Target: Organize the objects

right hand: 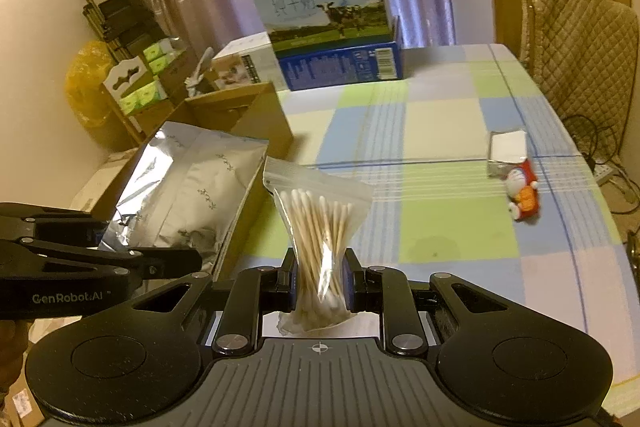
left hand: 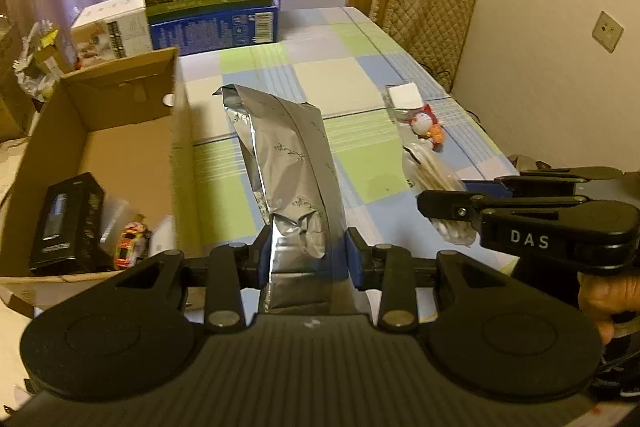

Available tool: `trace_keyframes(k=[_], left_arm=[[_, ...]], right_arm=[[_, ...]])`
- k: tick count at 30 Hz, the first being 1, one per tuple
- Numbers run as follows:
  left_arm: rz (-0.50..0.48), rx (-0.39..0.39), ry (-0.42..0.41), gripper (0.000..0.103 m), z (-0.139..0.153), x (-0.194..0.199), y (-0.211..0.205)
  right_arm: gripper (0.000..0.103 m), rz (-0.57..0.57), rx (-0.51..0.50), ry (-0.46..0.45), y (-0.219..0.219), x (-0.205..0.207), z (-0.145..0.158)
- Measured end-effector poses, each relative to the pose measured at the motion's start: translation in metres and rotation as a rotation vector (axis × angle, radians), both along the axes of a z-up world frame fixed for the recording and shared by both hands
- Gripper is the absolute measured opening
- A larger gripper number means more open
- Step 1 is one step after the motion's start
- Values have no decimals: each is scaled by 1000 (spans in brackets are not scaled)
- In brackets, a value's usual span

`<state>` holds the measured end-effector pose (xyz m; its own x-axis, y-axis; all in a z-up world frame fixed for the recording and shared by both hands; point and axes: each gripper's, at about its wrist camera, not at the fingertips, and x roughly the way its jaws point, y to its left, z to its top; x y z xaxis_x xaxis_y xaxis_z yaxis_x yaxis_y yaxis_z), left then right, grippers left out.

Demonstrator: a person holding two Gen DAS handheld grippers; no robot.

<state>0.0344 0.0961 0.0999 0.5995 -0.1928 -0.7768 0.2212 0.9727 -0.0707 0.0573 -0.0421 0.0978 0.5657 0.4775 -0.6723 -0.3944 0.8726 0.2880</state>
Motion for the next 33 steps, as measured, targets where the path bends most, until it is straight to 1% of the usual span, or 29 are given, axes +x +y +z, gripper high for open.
trace_keyframes(k=[4, 12, 21, 28, 33], left_arm=[[12, 14, -19, 31, 11, -2, 18], [70, 74, -45, 31, 34, -5, 67], [121, 125, -50, 31, 47, -6, 109], [146, 120, -50, 31, 52, -5, 134], [164, 145, -43, 31, 54, 4, 149]], right_arm=[[18, 23, 15, -4, 15, 3, 5], [18, 102, 34, -28, 60, 12, 17], [18, 181, 50, -43, 109, 19, 22], [18, 207, 50, -55, 126, 23, 26], [18, 212, 49, -63, 135, 27, 31]])
